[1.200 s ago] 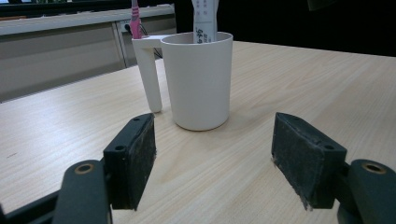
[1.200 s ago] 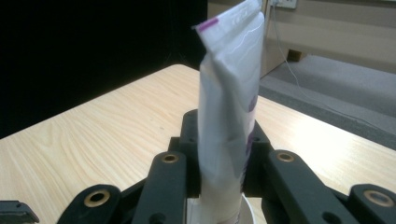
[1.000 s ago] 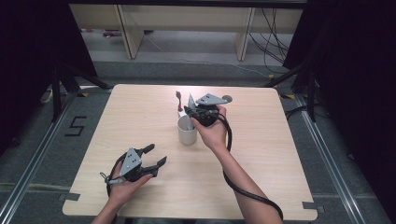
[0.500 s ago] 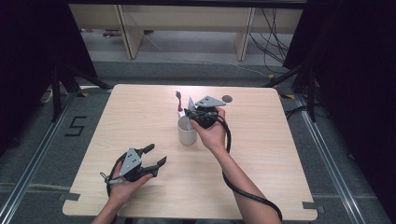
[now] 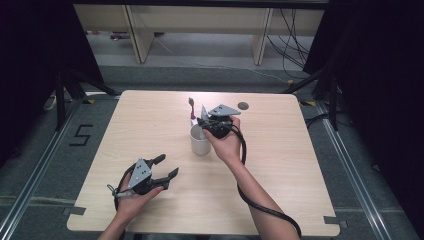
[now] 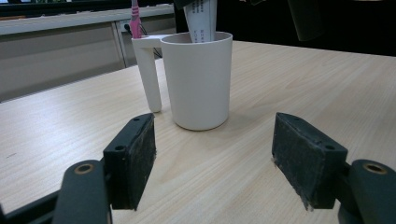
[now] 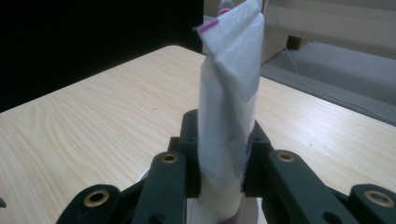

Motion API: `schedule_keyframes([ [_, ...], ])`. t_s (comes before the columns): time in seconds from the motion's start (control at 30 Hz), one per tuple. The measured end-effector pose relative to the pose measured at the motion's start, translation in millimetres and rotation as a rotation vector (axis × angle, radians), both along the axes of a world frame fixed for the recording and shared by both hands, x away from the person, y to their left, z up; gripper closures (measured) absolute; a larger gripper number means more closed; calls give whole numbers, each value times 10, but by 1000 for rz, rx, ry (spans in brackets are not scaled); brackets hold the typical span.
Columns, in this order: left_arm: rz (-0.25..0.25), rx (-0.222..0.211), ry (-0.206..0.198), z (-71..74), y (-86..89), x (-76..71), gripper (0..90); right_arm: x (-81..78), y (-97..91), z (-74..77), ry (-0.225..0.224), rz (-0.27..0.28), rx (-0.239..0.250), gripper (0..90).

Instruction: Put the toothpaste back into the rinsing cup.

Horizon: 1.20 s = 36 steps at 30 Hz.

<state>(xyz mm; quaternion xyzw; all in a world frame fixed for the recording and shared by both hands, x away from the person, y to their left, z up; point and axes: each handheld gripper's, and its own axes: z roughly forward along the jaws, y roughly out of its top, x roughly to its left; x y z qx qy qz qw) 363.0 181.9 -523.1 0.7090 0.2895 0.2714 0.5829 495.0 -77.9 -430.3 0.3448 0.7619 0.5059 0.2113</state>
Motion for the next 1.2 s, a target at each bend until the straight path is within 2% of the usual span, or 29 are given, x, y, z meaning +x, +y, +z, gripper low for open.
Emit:
schedule_keyframes([
  [0.23,0,0,0,0,-1,0,302,-1,6,-2,-3,7,-4,754],
  [0.3,-1,1,1,0,-1,0,302,-13,12,1,11,6,1,750],
  [0.4,-1,0,1,0,-3,1,302,2,10,1,-10,27,-15,745],
  [0.5,-1,2,0,0,-3,1,302,7,14,5,-6,26,-9,730],
  [0.6,-1,1,0,0,-3,1,302,-9,29,11,22,26,-4,721],
  [0.67,-1,1,0,0,-3,1,302,-7,26,13,19,25,-17,716],
  [0.7,-2,2,0,0,-3,0,302,-16,38,7,28,23,-5,715],
  [0.77,-1,2,0,0,-3,0,302,1,26,6,1,28,-24,715],
  [0.83,-2,2,0,0,-3,0,302,0,27,9,7,28,-25,714],
  [0.87,-2,1,0,0,-3,1,302,-10,39,7,25,26,-15,711],
  [1.03,-2,2,1,0,-4,1,302,2,39,-3,28,25,-1,693],
  [1.1,-2,2,2,0,-4,1,302,12,27,-1,13,31,-21,691],
  [1.2,-2,2,1,0,-4,0,302,1,35,-1,29,21,-9,676],
])
